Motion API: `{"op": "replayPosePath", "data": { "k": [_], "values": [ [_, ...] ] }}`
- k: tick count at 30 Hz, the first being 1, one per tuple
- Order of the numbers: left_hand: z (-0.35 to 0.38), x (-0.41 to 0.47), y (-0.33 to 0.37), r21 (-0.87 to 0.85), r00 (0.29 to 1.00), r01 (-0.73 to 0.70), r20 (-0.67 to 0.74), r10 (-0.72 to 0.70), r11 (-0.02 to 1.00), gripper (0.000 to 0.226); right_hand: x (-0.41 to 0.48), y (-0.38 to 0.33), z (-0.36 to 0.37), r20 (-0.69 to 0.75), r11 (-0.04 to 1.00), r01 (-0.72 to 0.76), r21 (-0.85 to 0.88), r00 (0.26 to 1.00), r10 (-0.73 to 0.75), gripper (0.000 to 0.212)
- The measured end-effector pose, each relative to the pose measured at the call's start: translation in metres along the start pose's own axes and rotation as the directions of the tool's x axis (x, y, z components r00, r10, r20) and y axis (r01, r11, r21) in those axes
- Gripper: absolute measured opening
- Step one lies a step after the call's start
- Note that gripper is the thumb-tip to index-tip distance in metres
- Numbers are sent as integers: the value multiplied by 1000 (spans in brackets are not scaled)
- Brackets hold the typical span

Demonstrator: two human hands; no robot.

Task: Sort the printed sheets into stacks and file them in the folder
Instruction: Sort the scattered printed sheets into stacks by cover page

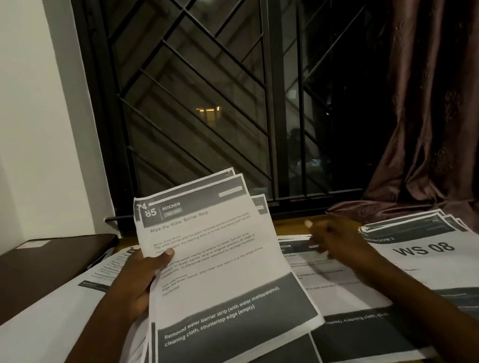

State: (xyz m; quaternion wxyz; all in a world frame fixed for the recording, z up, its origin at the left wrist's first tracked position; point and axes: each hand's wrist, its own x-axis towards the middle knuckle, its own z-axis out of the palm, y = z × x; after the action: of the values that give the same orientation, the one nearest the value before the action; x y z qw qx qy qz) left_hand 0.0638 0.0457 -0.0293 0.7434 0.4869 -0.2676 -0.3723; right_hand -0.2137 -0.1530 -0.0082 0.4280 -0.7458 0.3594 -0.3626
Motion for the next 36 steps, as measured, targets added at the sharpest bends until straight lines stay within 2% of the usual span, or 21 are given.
{"op": "replayPosePath", "data": {
  "k": [1,2,4,5,9,12,16,18,20,23,27,29,34,36],
  "values": [
    [2,-1,0,1,1000,10,23,-10,1000,44,-7,-9,5,158,979,-88,182,986,59,35],
    [3,-2,0,6,999,18,36,-18,1000,45,-15,-16,10,292,948,-172,267,952,91,34],
    [6,-2,0,14,997,36,71,-37,999,47,-21,-18,19,435,938,-231,259,895,100,29],
    [8,-3,1,13,995,46,91,-47,999,47,-20,-16,23,454,939,-236,251,885,102,25],
    [13,-6,3,18,991,64,121,-65,998,38,-15,-10,31,341,935,-225,274,932,124,21],
    [8,-2,1,44,994,56,91,-60,997,44,-10,-7,23,192,932,-183,314,973,126,30],
    [-3,1,2,62,999,30,20,-31,998,36,6,-3,-5,-21,963,-118,243,992,127,14],
    [-8,0,4,60,1000,-5,12,5,998,30,14,-1,-23,-51,926,-114,359,989,141,15],
    [-10,1,5,42,999,-48,17,48,998,30,17,1,-37,-75,911,-95,401,988,135,15],
    [-14,1,7,10,994,-112,-19,112,994,34,25,14,-50,-220,997,-20,71,975,36,10],
    [-14,-4,4,-21,992,-126,0,126,992,29,36,22,-55,-256,1000,-24,-10,966,21,13],
    [-9,-4,2,-33,994,-104,24,105,994,28,37,23,-52,-228,990,-54,-134,973,22,14],
    [-4,2,-2,-19,998,-66,5,66,998,28,25,23,-34,-162,958,-52,-283,987,6,12],
    [-3,4,-4,-16,999,-52,-5,52,999,29,23,32,-28,-98,875,-60,-480,995,14,20]
  ]
}}
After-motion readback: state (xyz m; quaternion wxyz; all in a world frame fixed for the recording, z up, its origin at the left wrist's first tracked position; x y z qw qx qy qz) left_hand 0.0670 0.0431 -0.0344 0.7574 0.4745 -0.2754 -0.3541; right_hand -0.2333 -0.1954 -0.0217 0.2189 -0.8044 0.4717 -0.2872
